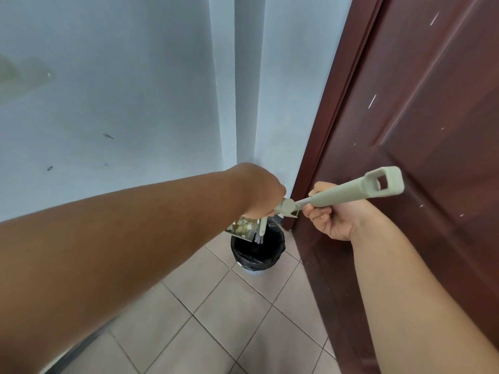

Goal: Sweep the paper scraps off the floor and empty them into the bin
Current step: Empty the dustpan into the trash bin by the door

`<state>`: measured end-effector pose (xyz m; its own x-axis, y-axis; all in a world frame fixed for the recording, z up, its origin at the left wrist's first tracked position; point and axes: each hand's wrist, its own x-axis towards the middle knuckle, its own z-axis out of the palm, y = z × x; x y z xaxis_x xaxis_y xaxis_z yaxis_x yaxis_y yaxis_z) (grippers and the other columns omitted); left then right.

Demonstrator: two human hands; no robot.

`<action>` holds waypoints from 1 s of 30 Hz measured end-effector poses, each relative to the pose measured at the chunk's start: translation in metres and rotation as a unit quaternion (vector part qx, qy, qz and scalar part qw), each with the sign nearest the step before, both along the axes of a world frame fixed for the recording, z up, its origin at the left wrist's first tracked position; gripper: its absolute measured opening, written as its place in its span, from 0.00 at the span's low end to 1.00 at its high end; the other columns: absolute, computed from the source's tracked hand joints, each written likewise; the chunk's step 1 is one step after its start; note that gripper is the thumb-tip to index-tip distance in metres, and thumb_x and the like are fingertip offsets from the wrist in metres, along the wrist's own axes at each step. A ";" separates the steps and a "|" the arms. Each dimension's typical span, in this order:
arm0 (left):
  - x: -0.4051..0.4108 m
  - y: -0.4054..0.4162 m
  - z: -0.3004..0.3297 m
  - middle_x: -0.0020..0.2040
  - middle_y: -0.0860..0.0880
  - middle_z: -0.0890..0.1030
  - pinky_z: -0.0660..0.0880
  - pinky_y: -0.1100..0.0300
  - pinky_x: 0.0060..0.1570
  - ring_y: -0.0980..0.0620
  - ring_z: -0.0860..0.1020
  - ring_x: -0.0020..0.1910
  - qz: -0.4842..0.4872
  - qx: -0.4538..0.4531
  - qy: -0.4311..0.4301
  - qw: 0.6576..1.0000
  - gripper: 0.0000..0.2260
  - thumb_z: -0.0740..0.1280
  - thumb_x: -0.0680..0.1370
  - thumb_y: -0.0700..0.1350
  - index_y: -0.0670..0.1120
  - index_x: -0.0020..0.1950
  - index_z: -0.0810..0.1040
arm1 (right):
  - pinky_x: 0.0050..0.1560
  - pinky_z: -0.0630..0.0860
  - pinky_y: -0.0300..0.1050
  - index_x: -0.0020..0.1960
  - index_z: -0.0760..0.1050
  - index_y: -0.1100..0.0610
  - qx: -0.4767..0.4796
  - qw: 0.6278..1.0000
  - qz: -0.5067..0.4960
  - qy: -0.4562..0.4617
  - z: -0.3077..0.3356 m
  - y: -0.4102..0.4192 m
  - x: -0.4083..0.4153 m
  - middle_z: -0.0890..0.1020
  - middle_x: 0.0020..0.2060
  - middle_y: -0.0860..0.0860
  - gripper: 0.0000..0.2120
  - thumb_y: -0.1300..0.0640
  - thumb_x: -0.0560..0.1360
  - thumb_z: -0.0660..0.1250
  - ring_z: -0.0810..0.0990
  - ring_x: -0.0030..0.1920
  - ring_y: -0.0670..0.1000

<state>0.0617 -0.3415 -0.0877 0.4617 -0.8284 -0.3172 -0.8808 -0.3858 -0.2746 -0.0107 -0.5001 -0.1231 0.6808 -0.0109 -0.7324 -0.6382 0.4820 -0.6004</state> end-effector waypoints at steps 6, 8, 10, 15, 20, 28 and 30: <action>-0.008 0.000 -0.002 0.32 0.52 0.67 0.61 0.58 0.26 0.54 0.65 0.28 -0.028 0.021 -0.021 0.999 0.07 0.61 0.78 0.47 0.46 0.53 0.72 | 0.14 0.63 0.29 0.40 0.66 0.59 0.012 1.000 -0.025 -0.012 -0.001 -0.001 -0.013 0.69 0.24 0.52 0.07 0.58 0.75 0.56 0.63 0.14 0.42; -0.011 0.000 -0.002 0.31 0.52 0.67 0.61 0.58 0.26 0.54 0.65 0.27 -0.037 0.024 -0.029 0.999 0.08 0.61 0.78 0.48 0.45 0.54 0.72 | 0.14 0.62 0.29 0.40 0.64 0.57 0.008 0.999 -0.037 -0.019 -0.001 -0.002 -0.017 0.68 0.25 0.52 0.06 0.59 0.76 0.56 0.62 0.14 0.42; -0.014 0.001 -0.003 0.31 0.52 0.67 0.59 0.58 0.26 0.54 0.64 0.27 -0.044 0.030 -0.032 0.998 0.09 0.60 0.78 0.48 0.45 0.54 0.73 | 0.14 0.63 0.29 0.40 0.64 0.57 0.007 0.999 -0.045 -0.024 -0.002 -0.002 -0.021 0.69 0.25 0.53 0.06 0.59 0.76 0.56 0.62 0.14 0.43; -0.020 0.000 -0.007 0.31 0.51 0.68 0.61 0.58 0.27 0.54 0.64 0.28 -0.048 0.055 -0.041 0.996 0.09 0.61 0.78 0.48 0.45 0.56 0.72 | 0.15 0.63 0.29 0.38 0.65 0.58 0.005 0.999 -0.043 -0.018 -0.004 -0.003 -0.028 0.70 0.23 0.52 0.08 0.59 0.76 0.56 0.63 0.14 0.43; -0.024 0.001 -0.009 0.32 0.51 0.68 0.59 0.57 0.24 0.52 0.66 0.28 -0.038 0.070 -0.042 0.996 0.08 0.60 0.78 0.45 0.45 0.56 0.72 | 0.14 0.63 0.29 0.39 0.65 0.58 0.004 0.998 -0.057 -0.011 -0.010 -0.001 -0.032 0.71 0.22 0.53 0.08 0.57 0.77 0.56 0.62 0.14 0.43; -0.028 0.000 -0.008 0.32 0.51 0.66 0.65 0.55 0.30 0.49 0.70 0.35 -0.038 0.079 -0.041 0.995 0.10 0.59 0.79 0.48 0.45 0.56 0.72 | 0.15 0.63 0.28 0.40 0.65 0.58 0.005 0.998 -0.056 -0.012 -0.014 0.002 -0.034 0.71 0.21 0.52 0.09 0.57 0.77 0.56 0.63 0.14 0.42; -0.029 0.000 -0.006 0.32 0.51 0.67 0.64 0.56 0.29 0.51 0.69 0.32 -0.037 0.078 -0.038 0.996 0.09 0.60 0.79 0.48 0.45 0.55 0.72 | 0.15 0.63 0.29 0.40 0.66 0.58 0.004 0.999 -0.053 -0.009 -0.015 0.002 -0.034 0.71 0.21 0.52 0.08 0.56 0.77 0.57 0.63 0.14 0.43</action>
